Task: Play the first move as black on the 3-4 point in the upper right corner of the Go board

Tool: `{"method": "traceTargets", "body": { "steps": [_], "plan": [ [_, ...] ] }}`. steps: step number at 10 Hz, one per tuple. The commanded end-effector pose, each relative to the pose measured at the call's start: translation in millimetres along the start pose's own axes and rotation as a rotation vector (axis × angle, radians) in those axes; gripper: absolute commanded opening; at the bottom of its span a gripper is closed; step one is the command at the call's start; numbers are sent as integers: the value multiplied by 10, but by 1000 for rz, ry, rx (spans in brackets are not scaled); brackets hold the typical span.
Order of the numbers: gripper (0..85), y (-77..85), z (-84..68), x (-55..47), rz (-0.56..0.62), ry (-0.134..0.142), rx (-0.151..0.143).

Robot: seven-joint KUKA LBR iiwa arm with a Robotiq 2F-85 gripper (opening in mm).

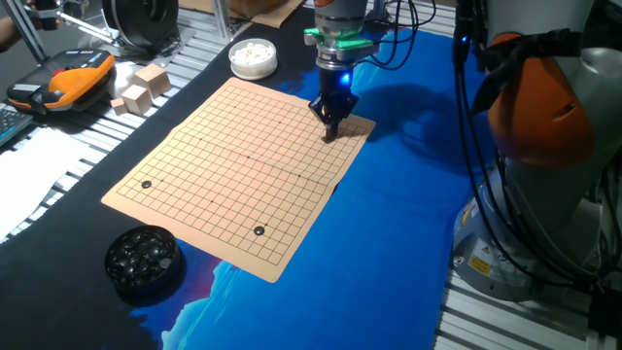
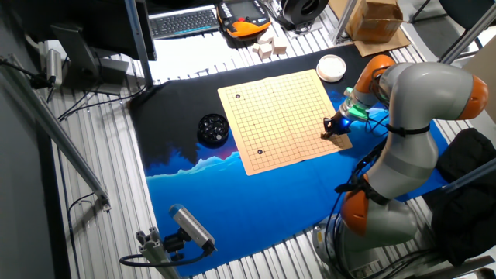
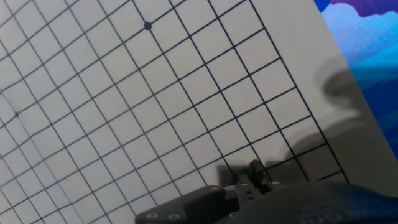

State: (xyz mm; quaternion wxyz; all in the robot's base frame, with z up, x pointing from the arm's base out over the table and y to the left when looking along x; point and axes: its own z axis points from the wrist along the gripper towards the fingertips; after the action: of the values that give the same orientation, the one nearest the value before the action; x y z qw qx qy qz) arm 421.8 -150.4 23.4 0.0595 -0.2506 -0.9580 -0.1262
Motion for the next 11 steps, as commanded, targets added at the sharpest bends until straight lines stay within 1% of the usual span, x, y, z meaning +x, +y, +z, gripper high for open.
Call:
{"method": "traceTargets", "body": {
  "steps": [1,8,11],
  "plan": [
    [170,0,-1,0,1,0,0],
    [170,0,3,1,6,-4,9],
    [170,0,5,0,6,-11,25]
  ]
}}
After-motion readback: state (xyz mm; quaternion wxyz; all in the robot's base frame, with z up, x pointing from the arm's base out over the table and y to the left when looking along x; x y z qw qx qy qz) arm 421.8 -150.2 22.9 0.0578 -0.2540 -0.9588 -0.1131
